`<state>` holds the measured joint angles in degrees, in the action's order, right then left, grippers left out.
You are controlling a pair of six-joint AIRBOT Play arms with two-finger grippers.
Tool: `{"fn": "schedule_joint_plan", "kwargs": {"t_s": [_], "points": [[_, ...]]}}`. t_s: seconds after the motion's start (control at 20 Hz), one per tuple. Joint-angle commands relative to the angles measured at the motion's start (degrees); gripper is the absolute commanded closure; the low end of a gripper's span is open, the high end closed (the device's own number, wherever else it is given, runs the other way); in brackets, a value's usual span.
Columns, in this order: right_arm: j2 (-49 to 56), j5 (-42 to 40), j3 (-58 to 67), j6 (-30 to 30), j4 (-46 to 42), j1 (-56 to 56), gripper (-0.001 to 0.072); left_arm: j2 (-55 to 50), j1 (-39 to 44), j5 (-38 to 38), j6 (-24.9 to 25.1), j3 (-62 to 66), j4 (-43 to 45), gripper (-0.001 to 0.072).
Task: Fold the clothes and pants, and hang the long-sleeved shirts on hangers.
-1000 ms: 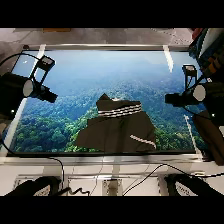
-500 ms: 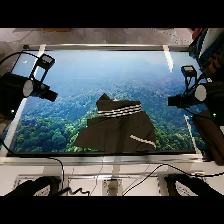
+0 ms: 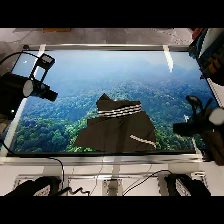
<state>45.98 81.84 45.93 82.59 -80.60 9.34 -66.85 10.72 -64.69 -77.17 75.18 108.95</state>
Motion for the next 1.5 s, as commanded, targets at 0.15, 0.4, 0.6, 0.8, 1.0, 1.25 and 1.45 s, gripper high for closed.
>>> {"fn": "schedule_joint_plan", "kwargs": {"t_s": [0.15,0.4,0.6,0.8,1.0,1.25,1.45], "points": [[-21.42,-6.38,-18.29,22.32,10.75,1.09,0.0599,0.02,-0.04,0.46,-0.02,-0.02,-0.15,0.0696],[-18.82,-4.02,-22.75,35.98,10.32,1.09,0.0091,0.02,-0.04,0.44,0.0,-0.04,-0.17,0.0697],[-14.53,-6.91,-23.96,32.85,9.55,1.09,0.0497,0.0,-0.04,0.44,0.0,-0.04,-2.89,0.0696],[-11.21,-8.2,-23.96,6.4,12.2,0.5,0.0476,-0.04,-0.04,0.68,0.0,-0.04,-5.86,0.0696],[-8.83,-9.53,-23.91,2.38,15.32,-1.84,0.0146,-1.22,-0.04,0.79,0.0,-0.04,-5.95,0.0697],[-8.81,-7.48,-18.88,-10.34,11.34,-5.42,0.0147,-3.08,-0.04,0.37,0.0,-0.04,-5.92,0.0696],[-8.79,-7.04,-19.47,-18.97,4.0,-6.08,0.0133,-3.13,-0.04,0.37,0.0,-0.04,-5.95,0.0696]]}}
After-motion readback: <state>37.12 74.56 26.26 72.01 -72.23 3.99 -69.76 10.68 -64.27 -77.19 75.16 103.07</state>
